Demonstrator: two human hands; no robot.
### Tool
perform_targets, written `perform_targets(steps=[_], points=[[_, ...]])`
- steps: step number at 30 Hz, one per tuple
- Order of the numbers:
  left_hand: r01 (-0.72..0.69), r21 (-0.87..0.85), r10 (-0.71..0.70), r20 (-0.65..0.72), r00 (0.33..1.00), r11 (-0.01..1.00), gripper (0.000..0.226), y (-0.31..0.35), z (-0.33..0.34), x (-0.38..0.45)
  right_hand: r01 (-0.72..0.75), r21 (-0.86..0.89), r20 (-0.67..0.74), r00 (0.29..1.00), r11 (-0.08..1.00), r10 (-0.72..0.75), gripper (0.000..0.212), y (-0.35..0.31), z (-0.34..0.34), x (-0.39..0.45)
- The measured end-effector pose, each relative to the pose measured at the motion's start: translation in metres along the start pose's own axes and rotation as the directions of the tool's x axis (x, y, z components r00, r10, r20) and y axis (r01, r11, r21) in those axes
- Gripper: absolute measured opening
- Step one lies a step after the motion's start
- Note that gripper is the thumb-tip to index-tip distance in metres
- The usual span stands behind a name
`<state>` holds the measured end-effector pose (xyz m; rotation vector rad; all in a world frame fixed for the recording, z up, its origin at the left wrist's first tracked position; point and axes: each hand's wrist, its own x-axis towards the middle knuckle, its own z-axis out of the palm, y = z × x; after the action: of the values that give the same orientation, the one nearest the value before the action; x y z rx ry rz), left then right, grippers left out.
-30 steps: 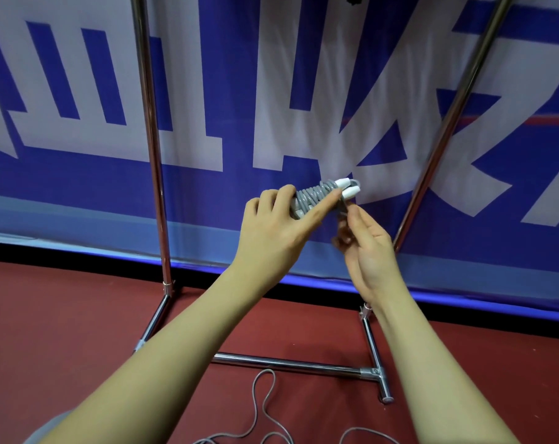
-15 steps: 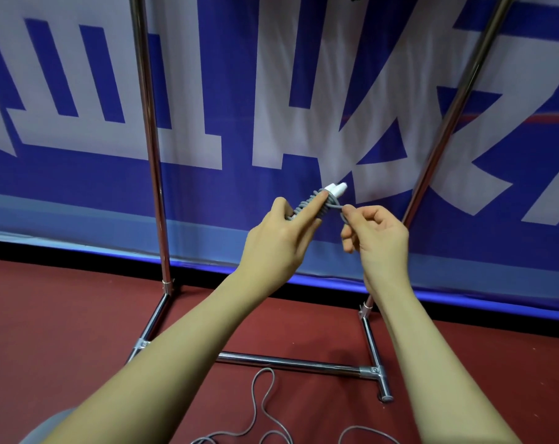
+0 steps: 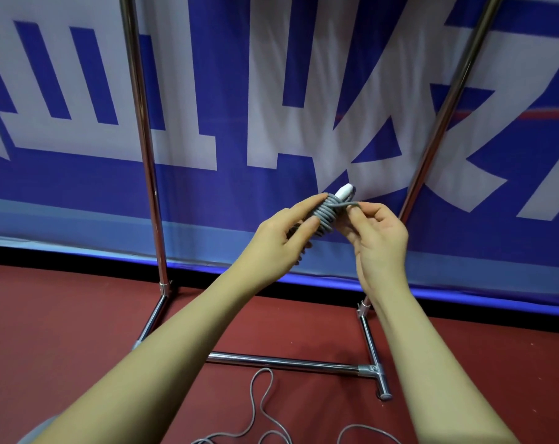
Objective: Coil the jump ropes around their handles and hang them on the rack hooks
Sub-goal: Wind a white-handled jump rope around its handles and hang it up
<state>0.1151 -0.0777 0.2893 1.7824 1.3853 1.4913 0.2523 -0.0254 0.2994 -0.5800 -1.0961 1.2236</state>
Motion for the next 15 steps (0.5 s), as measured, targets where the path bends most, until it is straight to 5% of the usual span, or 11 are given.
perform_targets(steps=[4,8,12,15], points=[[-0.094,0.327,0.110,-0.030,0.993,0.940,0.065,-0.007,-0.001,0.000,0.003,0.019,0.000,1.000,1.000,-0.003,0.016,-0.001,0.001,-0.003],[-0.004,0.631,0.096,-0.111,0.989,0.776,0.058,0.002,0.005,0.001,-0.008,0.009,-0.012,1.000,1.000,0.008,0.014,0.000,0.004,-0.005],[-0.126,0.708,0.254,-0.078,0.964,0.695,0.058,0.003,0.005,-0.002,0.017,-0.066,0.027,1.000,0.998,-0.015,0.014,0.000,0.005,-0.006],[-0.145,0.682,0.243,-0.050,0.969,0.717,0.058,0.002,0.003,-0.004,0.057,-0.182,0.052,0.997,0.982,-0.048,0.013,-0.001,0.003,-0.007]])
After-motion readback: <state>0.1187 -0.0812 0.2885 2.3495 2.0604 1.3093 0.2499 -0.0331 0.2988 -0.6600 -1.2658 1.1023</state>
